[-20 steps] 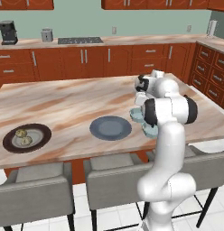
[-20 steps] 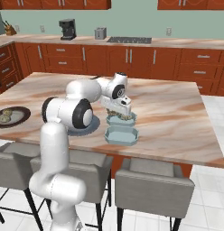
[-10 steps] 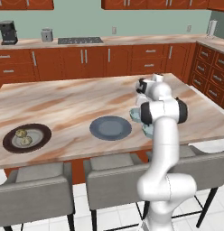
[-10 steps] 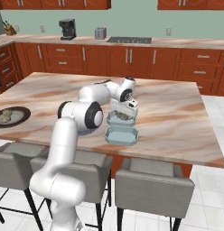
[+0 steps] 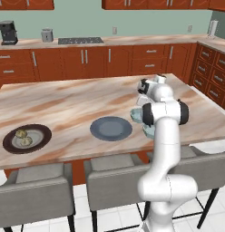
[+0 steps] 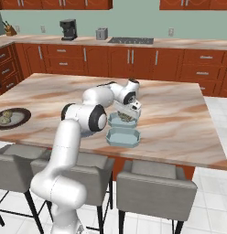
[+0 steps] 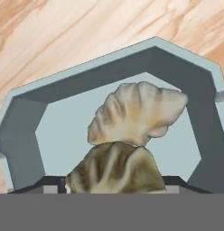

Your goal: Place two dumplings into each of the tupperware containers and then place the containers in the fridge.

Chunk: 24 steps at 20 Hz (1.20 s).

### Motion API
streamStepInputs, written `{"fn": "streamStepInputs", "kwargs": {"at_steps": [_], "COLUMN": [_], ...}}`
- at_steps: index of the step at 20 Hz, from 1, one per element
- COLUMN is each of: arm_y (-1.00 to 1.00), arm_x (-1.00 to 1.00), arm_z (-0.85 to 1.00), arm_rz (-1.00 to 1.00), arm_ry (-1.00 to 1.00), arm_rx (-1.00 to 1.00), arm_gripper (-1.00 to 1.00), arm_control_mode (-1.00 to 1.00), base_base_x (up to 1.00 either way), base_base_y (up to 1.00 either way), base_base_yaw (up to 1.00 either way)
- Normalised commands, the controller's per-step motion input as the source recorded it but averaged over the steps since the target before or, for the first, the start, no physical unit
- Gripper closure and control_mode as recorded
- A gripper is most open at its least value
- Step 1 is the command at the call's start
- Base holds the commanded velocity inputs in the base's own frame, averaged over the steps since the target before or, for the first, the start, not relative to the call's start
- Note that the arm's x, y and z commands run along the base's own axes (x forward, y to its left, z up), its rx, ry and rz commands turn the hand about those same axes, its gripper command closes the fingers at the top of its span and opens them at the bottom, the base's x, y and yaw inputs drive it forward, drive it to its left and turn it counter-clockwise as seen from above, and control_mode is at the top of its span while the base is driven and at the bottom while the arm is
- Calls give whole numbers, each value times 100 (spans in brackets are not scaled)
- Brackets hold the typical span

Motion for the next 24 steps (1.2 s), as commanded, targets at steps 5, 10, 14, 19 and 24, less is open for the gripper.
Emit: {"fn": "streamStepInputs", "kwargs": {"at_steps": [5, 10, 14, 19, 24], "arm_y": [59, 6, -37, -23, 36], "arm_x": [-5, 31, 48, 16, -84], "arm_z": [-28, 2, 75, 59, 32], "arm_rz": [-9, -1, 0, 0, 20], "arm_ry": [-34, -32, -25, 3, 26], "arm_rx": [0, 3, 8, -6, -43], "arm_gripper": [-100, -100, -100, -100, -100], "arm_control_mode": [-100, -100, -100, -100, -100], "base_base_x": [0, 0, 0, 0, 0], "base_base_y": [0, 0, 0, 0, 0], "base_base_yaw": [0, 0, 0, 0, 0]}}
